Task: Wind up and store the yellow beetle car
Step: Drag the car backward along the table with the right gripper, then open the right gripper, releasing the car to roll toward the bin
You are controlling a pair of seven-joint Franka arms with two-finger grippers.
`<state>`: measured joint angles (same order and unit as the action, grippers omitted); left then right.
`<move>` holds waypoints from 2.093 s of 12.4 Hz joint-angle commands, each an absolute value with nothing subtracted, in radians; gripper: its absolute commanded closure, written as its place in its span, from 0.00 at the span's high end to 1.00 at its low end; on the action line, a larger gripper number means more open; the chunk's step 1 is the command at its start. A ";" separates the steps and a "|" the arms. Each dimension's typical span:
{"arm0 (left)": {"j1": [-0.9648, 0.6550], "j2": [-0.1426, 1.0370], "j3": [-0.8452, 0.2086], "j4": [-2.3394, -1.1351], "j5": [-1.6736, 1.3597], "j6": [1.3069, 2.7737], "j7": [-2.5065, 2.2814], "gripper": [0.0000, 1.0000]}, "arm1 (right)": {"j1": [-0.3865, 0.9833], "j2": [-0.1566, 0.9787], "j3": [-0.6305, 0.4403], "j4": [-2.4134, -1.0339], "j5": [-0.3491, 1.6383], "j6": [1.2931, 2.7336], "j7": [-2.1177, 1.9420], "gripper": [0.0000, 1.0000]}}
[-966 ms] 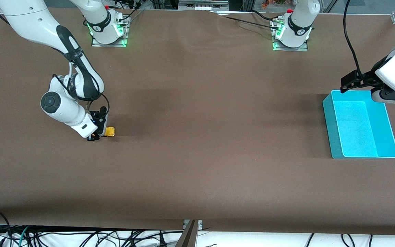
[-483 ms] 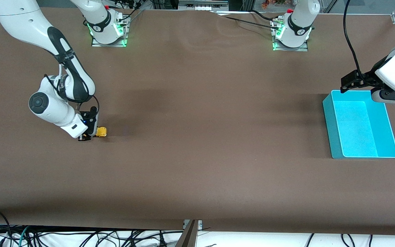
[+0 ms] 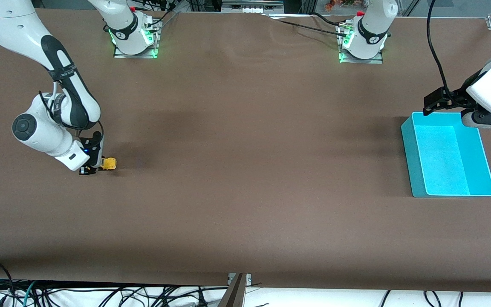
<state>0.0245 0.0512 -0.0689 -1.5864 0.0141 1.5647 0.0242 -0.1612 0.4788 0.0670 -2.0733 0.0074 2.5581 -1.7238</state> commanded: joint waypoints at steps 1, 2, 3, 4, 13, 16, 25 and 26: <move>0.029 0.066 -0.071 -1.554 0.002 1.540 0.029 1.00 | -0.207 0.525 0.054 -2.072 0.018 2.557 -1.811 0.21; 0.029 0.064 -0.071 -1.554 0.002 1.540 0.029 1.00 | -0.209 0.523 0.046 -2.072 0.020 2.556 -1.815 0.21; 0.029 0.066 -0.072 -1.554 0.002 1.540 0.029 1.00 | -0.209 0.523 0.043 -2.072 0.026 2.554 -1.815 0.21; 0.029 0.066 -0.072 -1.554 0.002 1.540 0.029 1.00 | -0.209 0.523 0.041 -2.071 0.032 2.551 -1.813 0.21; 0.029 0.064 -0.072 -1.554 0.002 1.540 0.029 1.00 | -0.158 0.496 0.075 -1.835 0.072 2.238 -1.711 1.00; 0.029 0.064 -0.072 -1.554 0.002 1.540 0.028 1.00 | -0.112 0.425 0.083 -1.822 0.058 2.217 -1.631 1.00; 0.031 0.066 -0.071 -1.555 -0.002 1.540 0.029 1.00 | -0.017 0.114 0.080 -1.832 -0.015 2.054 -0.849 1.00; 0.031 0.067 -0.071 -1.554 -0.002 1.540 0.029 1.00 | -0.003 0.071 0.080 -1.839 -0.015 2.004 -0.785 1.00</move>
<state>0.0247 0.0516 -0.0684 -1.5862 0.0141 1.5646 0.0242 -0.0205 0.1470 0.0838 -1.8076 0.0000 2.0547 -0.8973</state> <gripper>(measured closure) 0.000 0.000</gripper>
